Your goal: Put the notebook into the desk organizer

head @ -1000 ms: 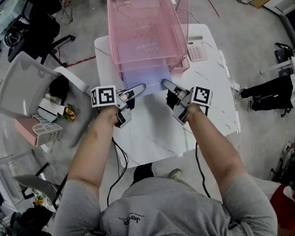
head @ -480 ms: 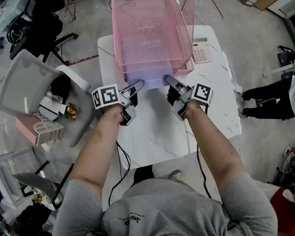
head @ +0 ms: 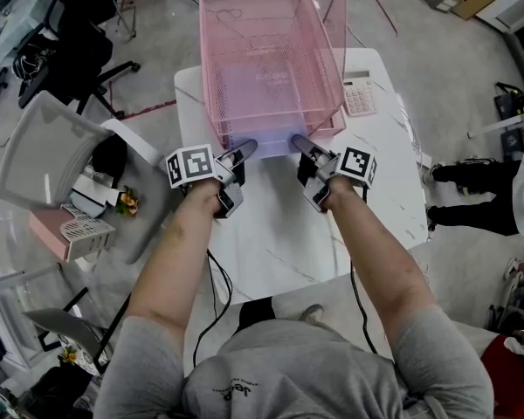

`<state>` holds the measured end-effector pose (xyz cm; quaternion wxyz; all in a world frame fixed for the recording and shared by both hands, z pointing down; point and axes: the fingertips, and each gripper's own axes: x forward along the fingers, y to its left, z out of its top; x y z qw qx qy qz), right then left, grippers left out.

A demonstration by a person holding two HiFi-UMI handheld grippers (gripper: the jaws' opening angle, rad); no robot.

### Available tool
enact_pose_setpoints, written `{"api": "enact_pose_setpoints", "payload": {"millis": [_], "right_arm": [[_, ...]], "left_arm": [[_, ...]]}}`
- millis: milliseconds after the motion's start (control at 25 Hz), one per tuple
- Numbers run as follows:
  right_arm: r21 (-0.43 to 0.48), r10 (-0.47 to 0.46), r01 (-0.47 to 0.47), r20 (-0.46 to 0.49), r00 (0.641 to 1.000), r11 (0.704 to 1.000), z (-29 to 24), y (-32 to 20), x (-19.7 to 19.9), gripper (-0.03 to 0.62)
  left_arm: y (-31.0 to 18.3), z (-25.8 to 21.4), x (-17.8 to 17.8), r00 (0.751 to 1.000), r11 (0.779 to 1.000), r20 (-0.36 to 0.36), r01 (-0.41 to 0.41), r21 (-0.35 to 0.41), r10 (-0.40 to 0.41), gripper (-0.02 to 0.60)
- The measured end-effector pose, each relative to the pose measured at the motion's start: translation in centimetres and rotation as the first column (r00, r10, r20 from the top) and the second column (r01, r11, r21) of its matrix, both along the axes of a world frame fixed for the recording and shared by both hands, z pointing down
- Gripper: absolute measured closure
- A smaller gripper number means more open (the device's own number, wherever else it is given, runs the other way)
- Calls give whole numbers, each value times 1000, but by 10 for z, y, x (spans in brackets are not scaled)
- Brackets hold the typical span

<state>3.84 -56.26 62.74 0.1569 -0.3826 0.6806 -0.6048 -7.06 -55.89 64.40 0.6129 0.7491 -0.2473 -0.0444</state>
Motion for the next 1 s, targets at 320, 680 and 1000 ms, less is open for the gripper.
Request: {"api": "enact_pose_setpoints", "payload": {"millis": [320, 680, 1000], "right_arm": [[-4, -53, 53, -11, 999, 999, 3, -1, -9, 314], [-49, -73, 73, -5, 997, 996, 10, 34, -6, 244], [43, -88, 88, -4, 996, 995, -27, 103, 42, 246]], "left_arm": [[-7, -10, 1, 997, 997, -35, 67, 30, -66, 174], [41, 0, -2, 1000, 1000, 8, 27, 8, -28, 86], [138, -31, 47, 978, 975, -11, -207, 81, 209, 91]]}}
